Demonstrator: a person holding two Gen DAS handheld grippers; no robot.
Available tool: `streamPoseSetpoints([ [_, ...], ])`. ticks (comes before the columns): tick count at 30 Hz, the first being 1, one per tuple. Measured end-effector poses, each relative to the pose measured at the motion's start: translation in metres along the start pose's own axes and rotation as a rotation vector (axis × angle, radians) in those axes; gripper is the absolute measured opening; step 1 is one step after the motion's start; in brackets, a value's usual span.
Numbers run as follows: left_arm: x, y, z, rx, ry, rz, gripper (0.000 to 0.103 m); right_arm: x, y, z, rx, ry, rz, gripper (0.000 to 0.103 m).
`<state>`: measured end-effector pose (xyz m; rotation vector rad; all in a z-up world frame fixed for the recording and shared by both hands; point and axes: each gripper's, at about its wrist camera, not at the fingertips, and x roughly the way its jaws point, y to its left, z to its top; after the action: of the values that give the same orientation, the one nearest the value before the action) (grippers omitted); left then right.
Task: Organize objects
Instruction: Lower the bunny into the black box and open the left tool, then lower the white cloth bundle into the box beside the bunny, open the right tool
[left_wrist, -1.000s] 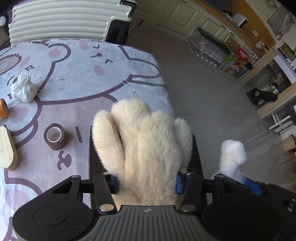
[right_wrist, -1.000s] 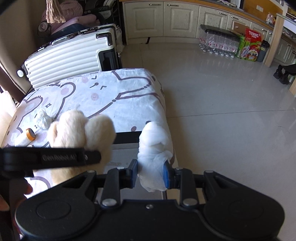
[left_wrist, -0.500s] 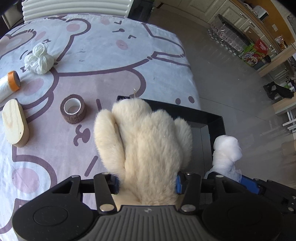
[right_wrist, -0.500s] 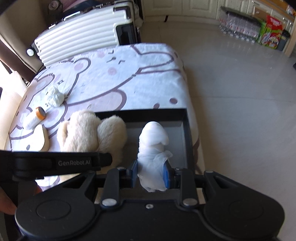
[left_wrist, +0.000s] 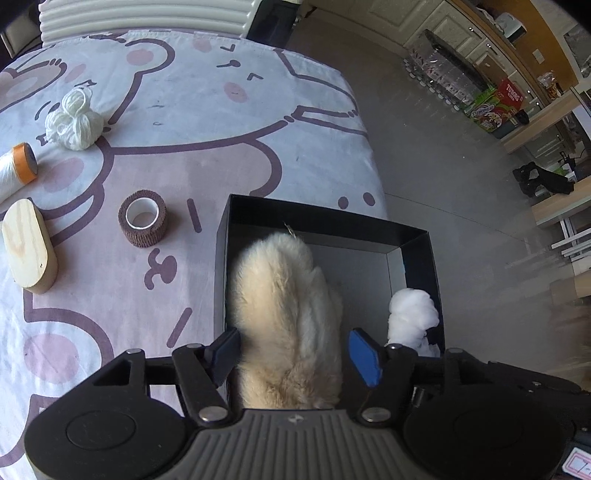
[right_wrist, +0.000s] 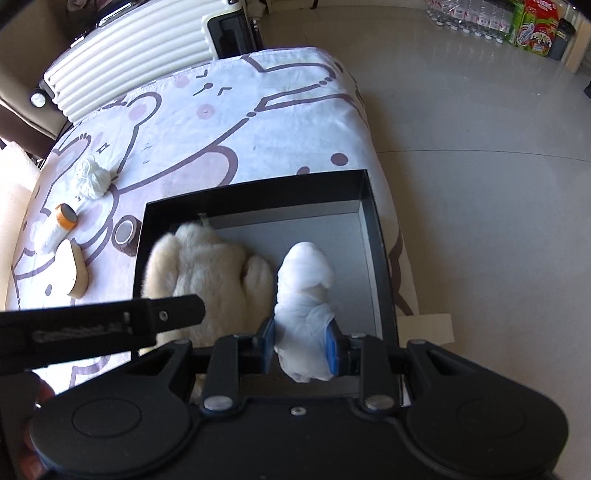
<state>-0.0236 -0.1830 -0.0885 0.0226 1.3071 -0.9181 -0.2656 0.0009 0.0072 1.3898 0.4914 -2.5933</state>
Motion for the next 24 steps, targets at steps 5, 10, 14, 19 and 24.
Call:
streamPoseSetpoints([
  [5,-0.019,-0.003,0.006,0.037,-0.07,0.019,0.075,0.003,0.006,0.002,0.001,0.011,0.004,0.029],
  [10,-0.026,0.006,0.014,0.054,-0.092,0.042,0.08,0.007,0.009,0.006,0.022,0.015,0.01,0.029],
  [14,-0.015,0.016,0.017,0.062,-0.03,0.074,0.083,0.008,0.011,0.011,0.057,0.017,0.072,0.029],
  [19,-0.002,0.025,0.015,0.066,0.025,0.085,0.084,0.023,0.023,0.013,0.041,0.077,0.079,0.029],
  [24,0.007,0.026,0.014,0.077,0.051,0.104,0.084,0.032,0.034,0.011,-0.011,0.11,0.075,0.029],
])
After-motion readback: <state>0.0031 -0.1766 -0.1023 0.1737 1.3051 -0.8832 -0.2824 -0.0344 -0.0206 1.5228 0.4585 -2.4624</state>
